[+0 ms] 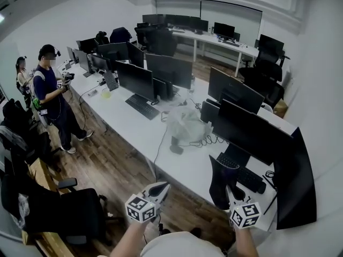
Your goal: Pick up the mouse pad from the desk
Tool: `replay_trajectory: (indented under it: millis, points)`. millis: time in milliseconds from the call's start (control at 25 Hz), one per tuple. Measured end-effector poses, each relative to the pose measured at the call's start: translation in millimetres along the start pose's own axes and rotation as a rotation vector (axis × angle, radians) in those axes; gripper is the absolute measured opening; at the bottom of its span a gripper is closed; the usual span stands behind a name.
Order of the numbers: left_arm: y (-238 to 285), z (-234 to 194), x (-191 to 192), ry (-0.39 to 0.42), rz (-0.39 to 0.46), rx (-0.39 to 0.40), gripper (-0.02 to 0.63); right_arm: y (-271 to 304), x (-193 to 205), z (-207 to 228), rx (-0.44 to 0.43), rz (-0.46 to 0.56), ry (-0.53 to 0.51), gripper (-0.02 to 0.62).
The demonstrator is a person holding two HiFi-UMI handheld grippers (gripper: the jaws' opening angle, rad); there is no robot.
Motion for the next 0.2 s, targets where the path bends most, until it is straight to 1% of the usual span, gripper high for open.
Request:
replay_trajectory:
  millis: [200]
  points:
    - [1.1,-0.1,1.3,-0.004,0.001,0.001,0.015,1.2,-2.1,-1.1,-0.005,0.005,-0.002,0.044]
Point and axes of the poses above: the fingertips, and each gripper's own axes: y forward along the fingers, z to its right, x out of its underside, the point moved 6 cm from there along -y, backward along the fingers, and after that the axes turned 6 degrees about -y, right-handed, at the moved point
